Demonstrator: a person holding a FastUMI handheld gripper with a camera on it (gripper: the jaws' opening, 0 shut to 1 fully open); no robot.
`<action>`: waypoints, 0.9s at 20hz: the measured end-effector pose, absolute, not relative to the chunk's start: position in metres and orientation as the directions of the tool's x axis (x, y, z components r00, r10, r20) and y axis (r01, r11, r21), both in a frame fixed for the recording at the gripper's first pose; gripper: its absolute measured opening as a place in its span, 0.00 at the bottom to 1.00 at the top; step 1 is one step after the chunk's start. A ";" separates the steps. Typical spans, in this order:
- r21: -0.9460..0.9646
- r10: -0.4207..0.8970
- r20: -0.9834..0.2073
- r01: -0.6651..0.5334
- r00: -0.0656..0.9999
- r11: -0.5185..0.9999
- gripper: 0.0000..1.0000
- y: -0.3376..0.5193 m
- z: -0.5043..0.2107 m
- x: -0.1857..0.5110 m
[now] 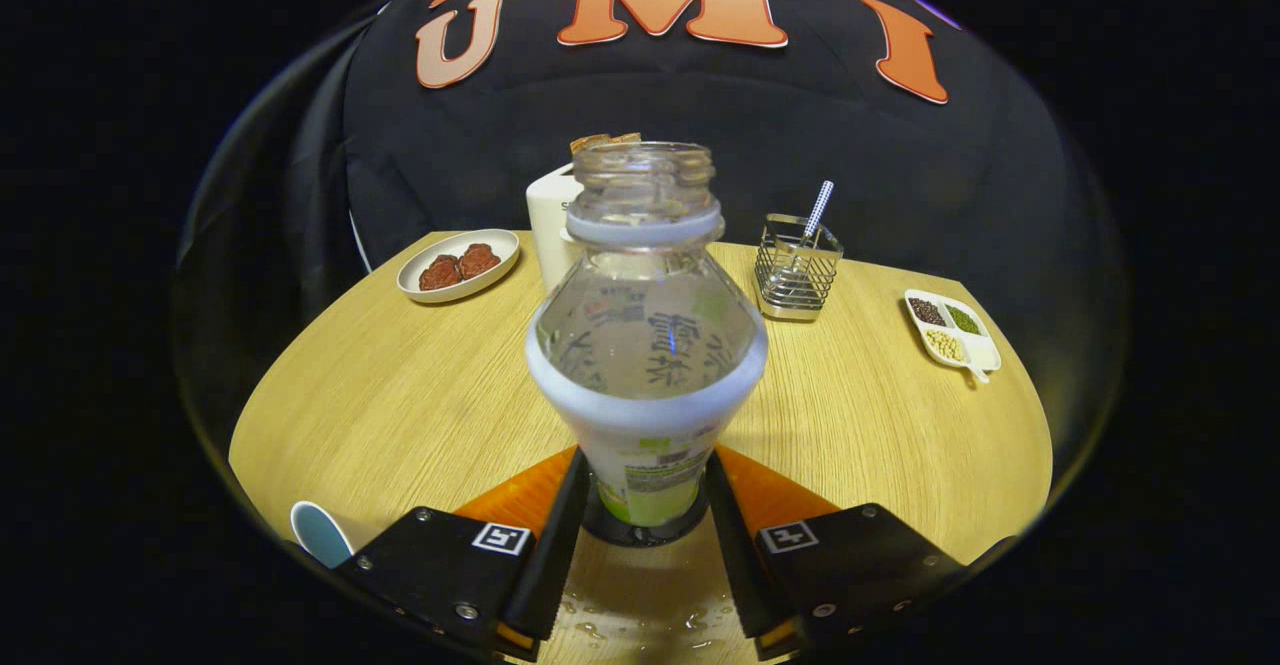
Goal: Take the bottle from table, then pour the juice into the cup, finally place the bottle on the coaster
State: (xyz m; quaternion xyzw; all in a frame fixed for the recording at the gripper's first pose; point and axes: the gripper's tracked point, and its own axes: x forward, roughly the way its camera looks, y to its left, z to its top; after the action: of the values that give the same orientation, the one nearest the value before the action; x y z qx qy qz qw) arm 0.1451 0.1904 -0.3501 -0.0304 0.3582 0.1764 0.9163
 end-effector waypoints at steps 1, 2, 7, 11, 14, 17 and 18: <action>0.074 0.301 -0.666 -0.341 0.682 0.937 0.72 0.189 -0.346 0.144; 0.070 0.295 -0.663 -0.335 0.688 0.940 0.80 0.186 -0.342 0.143; 0.063 0.282 -0.614 -0.311 0.737 0.948 0.98 0.169 -0.293 0.130; 0.039 0.277 -0.538 -0.304 0.797 0.952 0.98 0.149 -0.223 0.117; 0.040 0.262 -0.471 -0.276 0.842 0.960 0.97 0.128 -0.164 0.104; 0.023 0.215 -0.423 -0.226 0.880 0.974 0.97 0.100 -0.116 0.085; 0.028 0.206 -0.402 -0.212 0.892 0.977 0.97 0.092 -0.101 0.078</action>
State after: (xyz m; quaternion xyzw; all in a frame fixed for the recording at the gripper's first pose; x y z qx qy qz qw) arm 0.0782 0.0923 -0.1012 -0.0082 0.2055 0.1074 0.9727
